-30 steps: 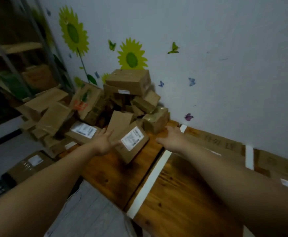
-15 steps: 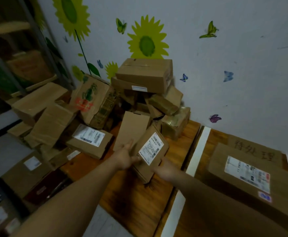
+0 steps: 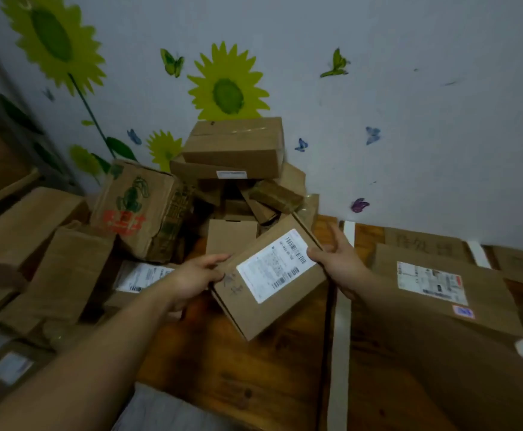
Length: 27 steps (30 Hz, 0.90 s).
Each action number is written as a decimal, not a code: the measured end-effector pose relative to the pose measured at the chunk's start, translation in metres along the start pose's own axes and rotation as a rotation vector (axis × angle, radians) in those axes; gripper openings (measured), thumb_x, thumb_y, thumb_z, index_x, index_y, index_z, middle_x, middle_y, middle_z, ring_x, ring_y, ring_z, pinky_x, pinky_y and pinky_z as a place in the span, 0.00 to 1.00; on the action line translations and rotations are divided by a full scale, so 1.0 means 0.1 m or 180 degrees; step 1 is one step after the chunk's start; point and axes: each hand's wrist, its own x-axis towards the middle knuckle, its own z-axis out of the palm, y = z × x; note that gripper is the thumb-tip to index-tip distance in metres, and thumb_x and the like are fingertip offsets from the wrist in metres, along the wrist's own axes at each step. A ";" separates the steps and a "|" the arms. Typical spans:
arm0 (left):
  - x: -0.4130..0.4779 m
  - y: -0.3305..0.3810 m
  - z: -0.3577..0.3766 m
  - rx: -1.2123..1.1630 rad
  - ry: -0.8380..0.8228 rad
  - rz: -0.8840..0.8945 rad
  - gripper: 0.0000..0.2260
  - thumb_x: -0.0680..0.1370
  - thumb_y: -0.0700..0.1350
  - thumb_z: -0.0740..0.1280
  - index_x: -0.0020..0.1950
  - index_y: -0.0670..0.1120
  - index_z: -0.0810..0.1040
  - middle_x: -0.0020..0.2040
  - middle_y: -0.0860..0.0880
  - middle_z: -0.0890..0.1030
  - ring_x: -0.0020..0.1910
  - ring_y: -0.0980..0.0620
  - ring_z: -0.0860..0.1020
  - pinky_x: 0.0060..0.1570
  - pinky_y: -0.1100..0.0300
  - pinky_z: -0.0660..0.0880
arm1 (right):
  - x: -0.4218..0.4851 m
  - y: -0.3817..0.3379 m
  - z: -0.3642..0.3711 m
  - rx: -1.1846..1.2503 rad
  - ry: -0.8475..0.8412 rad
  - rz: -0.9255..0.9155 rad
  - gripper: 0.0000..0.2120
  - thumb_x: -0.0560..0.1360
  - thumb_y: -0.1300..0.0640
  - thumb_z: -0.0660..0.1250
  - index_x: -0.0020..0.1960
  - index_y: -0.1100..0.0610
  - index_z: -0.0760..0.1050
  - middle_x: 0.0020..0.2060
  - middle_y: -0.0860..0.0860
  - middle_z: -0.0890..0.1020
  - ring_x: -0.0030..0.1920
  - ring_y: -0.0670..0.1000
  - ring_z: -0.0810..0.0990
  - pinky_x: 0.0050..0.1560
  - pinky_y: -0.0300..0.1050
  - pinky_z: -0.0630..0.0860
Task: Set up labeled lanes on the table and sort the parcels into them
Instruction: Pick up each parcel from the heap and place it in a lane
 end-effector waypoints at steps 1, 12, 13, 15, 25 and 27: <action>-0.06 0.10 -0.02 -0.0114 0.0090 0.0156 0.17 0.78 0.38 0.63 0.64 0.53 0.73 0.55 0.46 0.79 0.51 0.46 0.80 0.42 0.54 0.77 | -0.09 -0.07 -0.01 -0.0037 0.0036 -0.0016 0.31 0.75 0.55 0.69 0.74 0.49 0.60 0.57 0.49 0.79 0.51 0.48 0.81 0.48 0.44 0.78; -0.83 0.56 0.41 -0.0338 -0.0415 0.1033 0.22 0.79 0.39 0.62 0.69 0.58 0.64 0.52 0.54 0.76 0.49 0.50 0.79 0.32 0.57 0.78 | -1.49 -0.19 0.08 0.0208 0.1164 -0.0274 0.27 0.79 0.60 0.61 0.73 0.46 0.56 0.61 0.48 0.75 0.58 0.48 0.74 0.61 0.51 0.73; -0.88 0.62 0.48 -0.0353 -0.0473 0.1118 0.22 0.80 0.39 0.60 0.70 0.58 0.63 0.53 0.55 0.76 0.50 0.50 0.79 0.35 0.55 0.79 | -1.58 -0.20 0.02 0.0265 0.1170 -0.0274 0.28 0.79 0.61 0.62 0.73 0.46 0.56 0.60 0.47 0.75 0.59 0.50 0.74 0.63 0.53 0.72; -0.97 0.69 0.65 -0.0302 -0.0585 0.1264 0.23 0.80 0.39 0.58 0.72 0.57 0.62 0.54 0.55 0.76 0.51 0.50 0.79 0.46 0.51 0.80 | -1.77 -0.20 -0.10 0.0331 0.1240 -0.0279 0.29 0.78 0.61 0.63 0.73 0.46 0.56 0.60 0.48 0.75 0.61 0.51 0.74 0.65 0.56 0.71; -1.40 0.78 2.06 -0.0059 -0.1237 0.1266 0.31 0.76 0.34 0.61 0.71 0.61 0.56 0.53 0.56 0.74 0.45 0.46 0.80 0.31 0.56 0.78 | -2.67 0.00 -1.32 0.0266 0.1929 -0.0424 0.26 0.77 0.57 0.65 0.72 0.47 0.61 0.64 0.49 0.75 0.63 0.53 0.74 0.64 0.60 0.71; -1.52 0.77 2.44 -0.0150 -0.1369 0.1186 0.30 0.76 0.35 0.62 0.67 0.65 0.59 0.55 0.53 0.74 0.46 0.44 0.81 0.33 0.52 0.79 | -2.91 0.09 -1.69 0.0240 0.2000 -0.0434 0.24 0.77 0.57 0.65 0.70 0.46 0.62 0.63 0.49 0.76 0.62 0.53 0.74 0.63 0.58 0.72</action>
